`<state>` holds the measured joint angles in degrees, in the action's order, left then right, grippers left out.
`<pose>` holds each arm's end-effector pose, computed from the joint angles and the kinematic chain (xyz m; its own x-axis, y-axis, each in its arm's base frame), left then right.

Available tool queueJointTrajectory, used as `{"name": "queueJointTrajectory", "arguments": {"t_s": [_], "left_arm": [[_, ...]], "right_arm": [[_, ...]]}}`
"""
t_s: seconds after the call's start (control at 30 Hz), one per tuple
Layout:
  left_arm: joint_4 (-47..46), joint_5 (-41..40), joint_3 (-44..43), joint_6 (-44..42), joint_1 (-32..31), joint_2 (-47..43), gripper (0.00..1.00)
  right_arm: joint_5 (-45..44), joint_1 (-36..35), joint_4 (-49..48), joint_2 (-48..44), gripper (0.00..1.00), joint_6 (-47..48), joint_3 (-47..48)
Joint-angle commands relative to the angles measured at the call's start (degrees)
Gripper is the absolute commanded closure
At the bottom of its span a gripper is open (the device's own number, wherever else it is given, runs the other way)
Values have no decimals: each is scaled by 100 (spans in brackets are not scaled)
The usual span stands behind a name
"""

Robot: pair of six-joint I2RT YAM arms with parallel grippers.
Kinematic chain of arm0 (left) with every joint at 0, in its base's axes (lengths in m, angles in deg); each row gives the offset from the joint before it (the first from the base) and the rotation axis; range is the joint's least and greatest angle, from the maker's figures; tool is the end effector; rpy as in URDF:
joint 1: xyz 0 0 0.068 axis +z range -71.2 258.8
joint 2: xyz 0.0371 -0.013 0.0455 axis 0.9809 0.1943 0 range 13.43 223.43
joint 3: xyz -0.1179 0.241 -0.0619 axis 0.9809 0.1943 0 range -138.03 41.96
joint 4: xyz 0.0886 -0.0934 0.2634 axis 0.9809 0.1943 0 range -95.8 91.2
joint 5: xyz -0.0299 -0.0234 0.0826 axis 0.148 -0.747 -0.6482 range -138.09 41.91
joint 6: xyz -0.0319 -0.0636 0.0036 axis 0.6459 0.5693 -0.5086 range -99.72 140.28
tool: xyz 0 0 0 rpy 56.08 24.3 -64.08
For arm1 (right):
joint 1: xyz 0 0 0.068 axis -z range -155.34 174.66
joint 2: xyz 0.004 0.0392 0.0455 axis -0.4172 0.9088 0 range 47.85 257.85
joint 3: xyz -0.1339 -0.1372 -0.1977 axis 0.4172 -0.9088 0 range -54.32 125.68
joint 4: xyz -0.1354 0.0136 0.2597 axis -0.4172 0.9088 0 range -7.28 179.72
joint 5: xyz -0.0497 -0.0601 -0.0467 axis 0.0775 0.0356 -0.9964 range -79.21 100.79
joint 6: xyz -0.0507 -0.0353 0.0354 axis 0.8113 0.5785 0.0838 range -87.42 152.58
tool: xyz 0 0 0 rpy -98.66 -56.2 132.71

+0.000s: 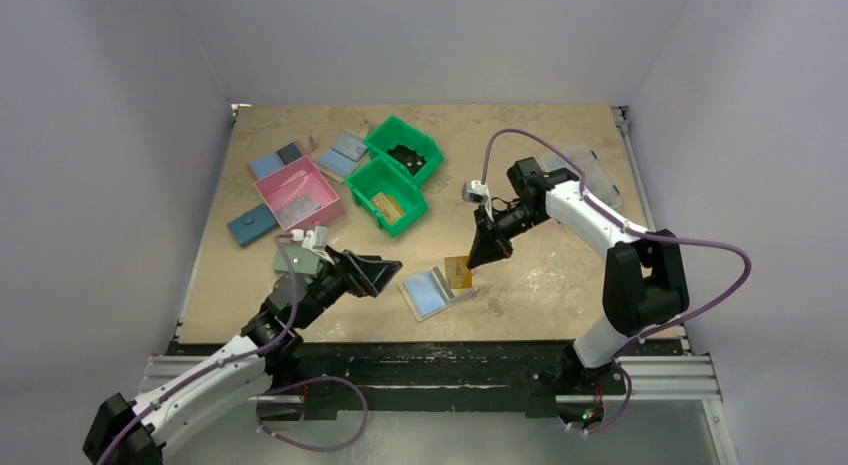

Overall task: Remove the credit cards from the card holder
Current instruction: Place the credit card in the storage box.

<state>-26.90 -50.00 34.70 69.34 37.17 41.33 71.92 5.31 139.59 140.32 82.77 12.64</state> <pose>0.1499 -0.1307 0.1974 -0.4787 -0.5846 -0.6551 0.4234 0.5000 -0.7555 0.2871 0.1553 0.2128 -0.3917 -0.5307 -0.7517 -0.8910 0.0149 0.4537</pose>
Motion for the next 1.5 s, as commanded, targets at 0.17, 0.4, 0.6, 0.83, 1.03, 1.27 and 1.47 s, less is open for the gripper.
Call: {"name": "queueJointTrajectory", "arguments": {"t_s": [0.17, 0.4, 0.6, 0.83, 1.03, 1.27, 1.47], "left_arm": [[-1650, 1370, -743, -163, -349, 2525, 14], [-2437, 1114, -1300, -924, -1080, 3933, 19], [-2927, 1171, -1707, -1094, -1233, 4790, 31], [-3062, 1832, -2005, -1154, -1226, 5283, 100], [-2236, 1578, -2027, -1332, -1049, 4856, 100], [-788, 1435, -1953, -1108, 19, 3753, 100], [863, 824, -2858, -1081, 1049, 3816, 100]], "right_arm": [[426, 33, 484, -84, 100, 462, 282], [398, 28, 426, -155, 100, 399, 221], [392, 28, 451, -157, 100, 431, 221], [377, 28, 453, -130, 100, 430, 225], [151, 28, 338, -258, 74, 231, 271], [-1429, 37, -1409, -1554, 48, -1317, -150], [-1642, 38, -1659, -2228, 41, -1582, -60]]}}
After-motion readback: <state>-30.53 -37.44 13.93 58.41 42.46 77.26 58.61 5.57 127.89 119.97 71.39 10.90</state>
